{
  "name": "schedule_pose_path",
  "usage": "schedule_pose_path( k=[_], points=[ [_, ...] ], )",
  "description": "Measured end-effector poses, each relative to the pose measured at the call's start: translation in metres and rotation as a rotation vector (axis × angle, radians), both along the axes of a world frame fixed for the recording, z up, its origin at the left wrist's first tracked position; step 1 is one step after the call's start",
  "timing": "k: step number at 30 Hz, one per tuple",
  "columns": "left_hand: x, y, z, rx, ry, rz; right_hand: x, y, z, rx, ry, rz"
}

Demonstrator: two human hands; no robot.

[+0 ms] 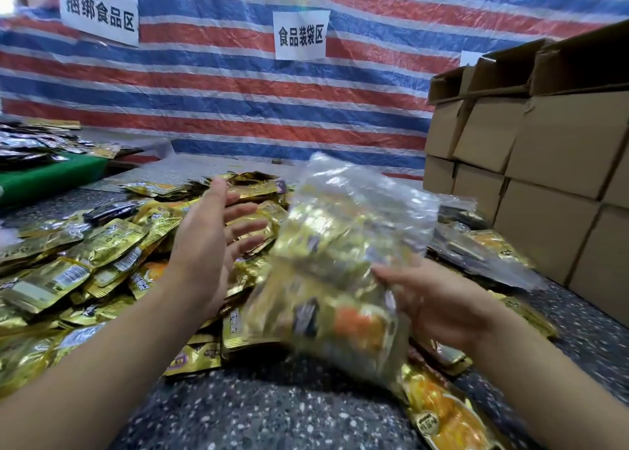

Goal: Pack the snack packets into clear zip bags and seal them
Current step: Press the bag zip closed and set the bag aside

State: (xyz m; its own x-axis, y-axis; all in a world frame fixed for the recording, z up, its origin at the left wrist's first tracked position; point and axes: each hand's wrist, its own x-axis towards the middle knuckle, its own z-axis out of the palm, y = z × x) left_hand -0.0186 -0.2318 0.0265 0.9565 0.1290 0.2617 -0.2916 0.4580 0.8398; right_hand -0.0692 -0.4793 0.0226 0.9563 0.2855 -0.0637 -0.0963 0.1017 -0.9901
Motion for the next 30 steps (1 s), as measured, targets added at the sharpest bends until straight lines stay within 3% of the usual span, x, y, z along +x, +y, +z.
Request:
schedule_pose_path(
  k=[5,9,14,25,30],
  points=[
    [-0.002,-0.003,-0.003,0.088,-0.009,0.036,0.024,-0.039,0.021,0.693,-0.072,-0.337],
    [-0.001,-0.004,-0.006,0.146,0.001,0.031,0.047,-0.069,0.034,0.933,-0.065,-0.578],
    [-0.001,-0.008,-0.011,0.207,0.009,0.039,0.063,-0.093,0.024,0.855,0.144,-0.737],
    [0.0,-0.012,-0.019,0.399,0.001,0.076,0.047,-0.096,0.014,0.664,0.246,-0.464],
    [0.0,-0.013,-0.024,0.482,-0.015,0.113,0.047,-0.086,0.013,0.641,0.175,-0.401]
  ],
)
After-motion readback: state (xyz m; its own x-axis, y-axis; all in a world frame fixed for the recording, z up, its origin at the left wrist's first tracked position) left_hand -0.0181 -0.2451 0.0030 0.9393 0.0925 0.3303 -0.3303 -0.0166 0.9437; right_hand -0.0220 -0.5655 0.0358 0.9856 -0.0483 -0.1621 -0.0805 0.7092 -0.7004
